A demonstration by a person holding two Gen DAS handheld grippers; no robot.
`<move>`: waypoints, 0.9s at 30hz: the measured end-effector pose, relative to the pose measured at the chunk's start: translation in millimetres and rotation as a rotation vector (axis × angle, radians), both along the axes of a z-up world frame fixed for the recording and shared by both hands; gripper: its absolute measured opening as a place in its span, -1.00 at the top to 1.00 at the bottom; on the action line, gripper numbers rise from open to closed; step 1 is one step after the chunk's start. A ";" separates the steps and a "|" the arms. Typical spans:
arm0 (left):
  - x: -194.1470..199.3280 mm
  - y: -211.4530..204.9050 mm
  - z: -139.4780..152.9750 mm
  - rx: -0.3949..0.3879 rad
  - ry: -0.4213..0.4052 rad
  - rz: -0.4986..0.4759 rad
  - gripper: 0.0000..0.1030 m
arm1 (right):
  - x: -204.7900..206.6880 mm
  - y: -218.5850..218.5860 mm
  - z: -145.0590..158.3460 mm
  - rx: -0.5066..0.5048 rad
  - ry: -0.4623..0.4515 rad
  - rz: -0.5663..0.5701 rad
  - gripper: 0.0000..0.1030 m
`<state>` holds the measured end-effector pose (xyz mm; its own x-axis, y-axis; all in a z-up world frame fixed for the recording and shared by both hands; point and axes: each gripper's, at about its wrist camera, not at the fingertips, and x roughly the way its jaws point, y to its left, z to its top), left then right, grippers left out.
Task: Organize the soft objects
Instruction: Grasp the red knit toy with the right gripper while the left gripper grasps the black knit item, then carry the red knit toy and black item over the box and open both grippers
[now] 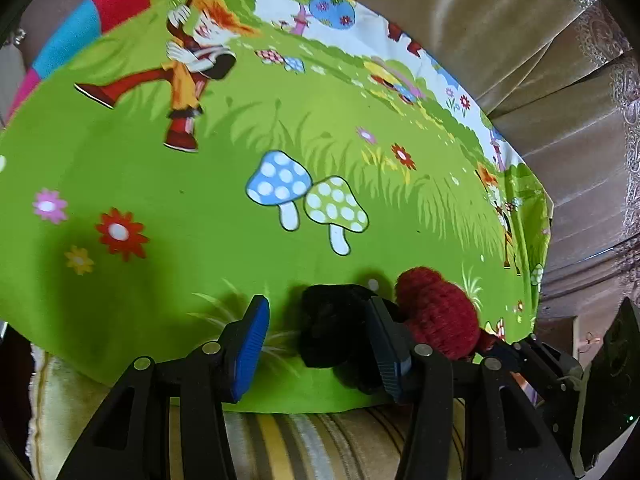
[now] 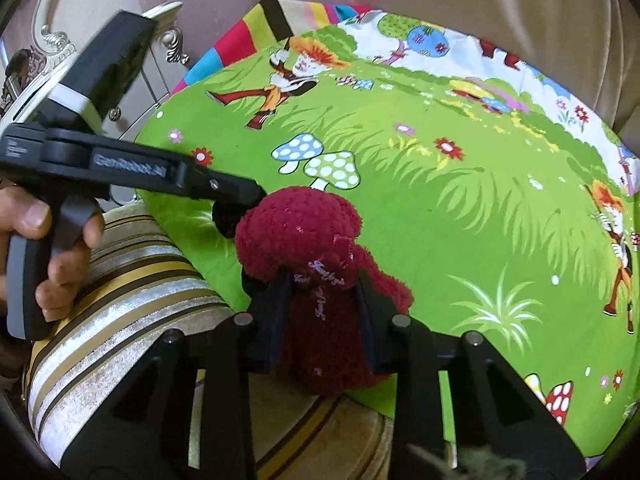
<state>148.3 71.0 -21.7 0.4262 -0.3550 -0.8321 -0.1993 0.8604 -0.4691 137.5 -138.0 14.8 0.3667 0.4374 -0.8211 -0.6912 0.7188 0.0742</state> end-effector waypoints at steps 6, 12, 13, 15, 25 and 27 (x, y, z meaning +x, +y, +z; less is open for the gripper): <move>9.1 -11.3 -2.5 0.017 0.015 -0.022 0.00 | 2.1 -24.1 12.1 0.005 -0.041 -0.058 0.35; 12.4 -26.4 -15.7 0.097 0.058 -0.078 0.59 | 3.0 -62.0 26.4 0.017 -0.068 -0.130 0.35; 11.4 -26.6 -14.2 0.101 0.048 -0.079 0.59 | 1.7 -69.1 29.0 0.019 -0.070 -0.145 0.35; 8.3 -29.0 -7.7 0.120 0.017 -0.086 0.67 | -2.8 -86.2 35.6 0.022 -0.079 -0.178 0.35; -3.8 -51.9 26.5 0.110 -0.104 -0.101 0.69 | -47.5 -194.2 62.8 0.011 -0.115 -0.398 0.35; -6.1 -61.7 33.0 0.100 -0.121 -0.109 0.69 | -58.6 -217.9 64.3 -0.001 -0.116 -0.445 0.35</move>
<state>142.3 9.3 11.3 0.4884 -0.3231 -0.8106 -0.0495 0.9172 -0.3954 78.9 -355.9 79.1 0.6085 0.2156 -0.7637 -0.3188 0.9477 0.0135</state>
